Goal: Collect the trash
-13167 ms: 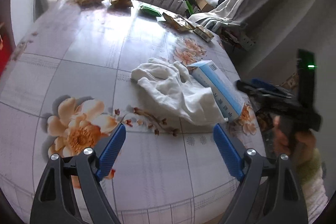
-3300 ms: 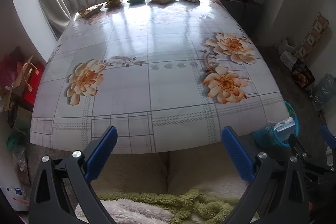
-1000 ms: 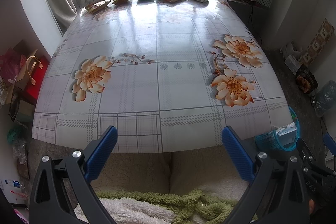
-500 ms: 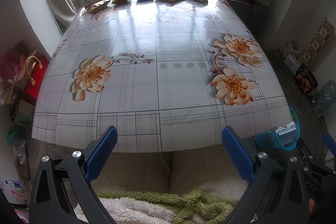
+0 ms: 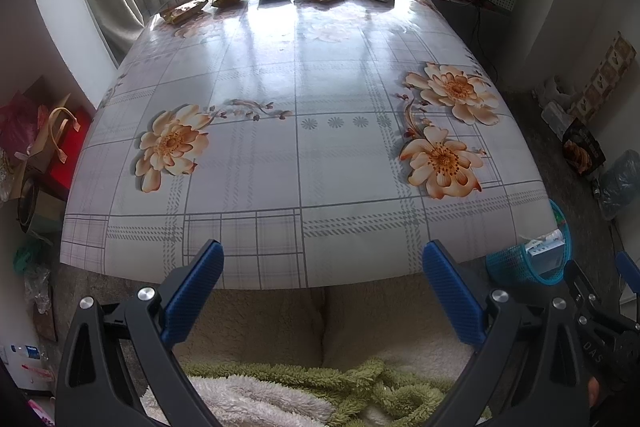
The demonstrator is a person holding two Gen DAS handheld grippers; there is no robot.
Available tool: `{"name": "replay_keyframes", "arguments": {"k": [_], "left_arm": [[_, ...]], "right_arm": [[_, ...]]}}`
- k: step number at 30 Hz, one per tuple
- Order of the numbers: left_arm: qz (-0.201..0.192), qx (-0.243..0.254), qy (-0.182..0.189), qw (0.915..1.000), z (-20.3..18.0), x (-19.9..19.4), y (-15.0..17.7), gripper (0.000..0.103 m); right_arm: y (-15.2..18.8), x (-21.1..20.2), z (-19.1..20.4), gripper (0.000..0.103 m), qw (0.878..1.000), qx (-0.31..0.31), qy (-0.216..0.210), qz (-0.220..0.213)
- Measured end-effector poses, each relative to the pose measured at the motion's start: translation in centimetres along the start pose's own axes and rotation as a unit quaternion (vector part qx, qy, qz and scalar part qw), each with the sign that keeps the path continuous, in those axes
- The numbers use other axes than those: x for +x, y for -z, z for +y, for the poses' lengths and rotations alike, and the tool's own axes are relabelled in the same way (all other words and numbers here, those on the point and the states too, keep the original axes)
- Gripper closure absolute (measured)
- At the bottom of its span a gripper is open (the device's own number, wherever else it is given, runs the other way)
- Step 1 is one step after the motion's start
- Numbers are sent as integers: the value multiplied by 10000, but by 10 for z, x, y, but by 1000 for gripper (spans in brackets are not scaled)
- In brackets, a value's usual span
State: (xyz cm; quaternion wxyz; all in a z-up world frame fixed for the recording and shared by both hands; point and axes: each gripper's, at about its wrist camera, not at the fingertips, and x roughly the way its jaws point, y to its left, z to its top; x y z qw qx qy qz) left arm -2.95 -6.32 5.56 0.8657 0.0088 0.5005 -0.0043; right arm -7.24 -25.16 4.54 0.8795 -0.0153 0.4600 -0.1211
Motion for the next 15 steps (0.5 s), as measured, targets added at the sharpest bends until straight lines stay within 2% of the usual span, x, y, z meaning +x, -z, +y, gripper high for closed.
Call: {"name": "replay_keyframes", "arguments": {"k": [15], "left_arm": [[10,33,22,10000,-1,0,-1,5]], "right_arm": [[0,0,-3,8,10000,15,-27,9]]}}
